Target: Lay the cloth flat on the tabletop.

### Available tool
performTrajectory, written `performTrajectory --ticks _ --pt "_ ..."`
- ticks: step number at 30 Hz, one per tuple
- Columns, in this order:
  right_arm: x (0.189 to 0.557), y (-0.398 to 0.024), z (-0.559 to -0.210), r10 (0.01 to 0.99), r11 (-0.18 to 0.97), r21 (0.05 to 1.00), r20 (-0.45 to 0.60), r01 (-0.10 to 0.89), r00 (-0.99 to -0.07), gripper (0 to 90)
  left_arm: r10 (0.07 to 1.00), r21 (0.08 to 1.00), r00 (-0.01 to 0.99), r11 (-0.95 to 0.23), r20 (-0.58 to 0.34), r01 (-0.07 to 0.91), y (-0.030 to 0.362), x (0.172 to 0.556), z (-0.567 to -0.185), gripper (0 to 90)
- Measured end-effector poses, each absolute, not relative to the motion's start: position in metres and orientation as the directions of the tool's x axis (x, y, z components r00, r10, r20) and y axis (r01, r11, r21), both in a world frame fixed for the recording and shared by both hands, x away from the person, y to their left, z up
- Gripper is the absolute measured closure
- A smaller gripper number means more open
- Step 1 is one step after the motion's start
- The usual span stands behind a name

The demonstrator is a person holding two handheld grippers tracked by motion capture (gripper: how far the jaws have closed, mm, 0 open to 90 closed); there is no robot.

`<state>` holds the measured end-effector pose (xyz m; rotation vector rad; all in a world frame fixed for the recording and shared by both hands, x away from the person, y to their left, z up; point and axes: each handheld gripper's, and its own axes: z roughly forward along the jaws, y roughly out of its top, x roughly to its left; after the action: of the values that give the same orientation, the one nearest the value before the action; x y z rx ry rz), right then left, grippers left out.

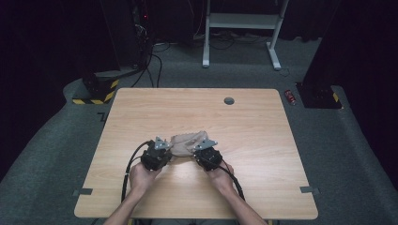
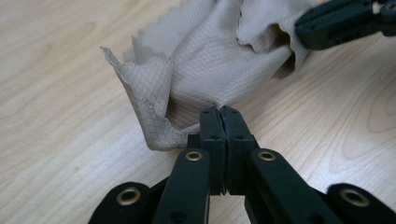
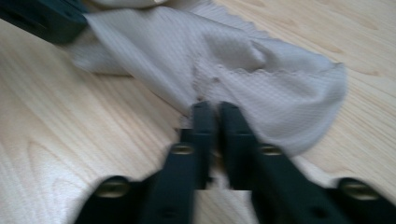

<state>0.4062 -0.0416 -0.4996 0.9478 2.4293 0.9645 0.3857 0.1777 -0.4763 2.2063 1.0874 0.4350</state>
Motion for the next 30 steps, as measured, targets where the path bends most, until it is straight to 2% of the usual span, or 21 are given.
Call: performTrajectory --ticks 2,8,13,16,17,19,22,27,30 --pt "0.407 -0.047 -0.496 0.710 0.521 0.723 -0.072 0.454 -0.700 89.8 0.798 0.687 0.602 -0.425 -0.023 0.590 0.181 0.386 -0.470 88.8" --pt "0.402 -0.076 -0.466 0.735 0.453 0.785 -0.060 0.423 -0.675 89.4 0.789 0.730 0.612 -0.390 -0.049 0.561 0.184 0.386 -0.445 88.8" --pt "0.395 -0.071 -0.467 0.691 0.445 0.793 -0.009 0.416 -0.723 61.6 0.773 0.730 0.632 -0.404 -0.049 0.551 0.171 0.391 -0.440 88.8" --pt "0.399 -0.060 -0.481 0.683 0.457 0.770 0.017 0.446 -0.730 57.0 0.764 0.729 0.643 -0.415 -0.046 0.545 0.166 0.394 -0.437 88.8" --pt "0.403 -0.057 -0.486 0.681 0.452 0.762 0.041 0.464 -0.731 58.2 0.764 0.730 0.643 -0.414 -0.046 0.543 0.165 0.394 -0.436 88.8" --pt "0.407 -0.055 -0.491 0.671 0.457 0.748 0.064 0.481 -0.738 66.5 0.763 0.732 0.645 -0.415 -0.045 0.541 0.166 0.394 -0.433 88.8" --pt "0.410 -0.054 -0.494 0.646 0.489 0.726 0.071 0.484 -0.760 88.1 0.768 0.732 0.639 -0.410 -0.046 0.545 0.170 0.394 -0.430 88.8" --pt "0.404 -0.069 -0.481 0.651 0.473 0.765 0.033 0.438 -0.759 89.8 0.774 0.741 0.631 -0.396 -0.049 0.543 0.177 0.397 -0.423 88.8" --pt "0.399 -0.086 -0.465 0.666 0.455 0.791 0.003 0.410 -0.746 89.8 0.783 0.742 0.622 -0.405 -0.020 0.534 0.178 0.398 -0.417 88.8"
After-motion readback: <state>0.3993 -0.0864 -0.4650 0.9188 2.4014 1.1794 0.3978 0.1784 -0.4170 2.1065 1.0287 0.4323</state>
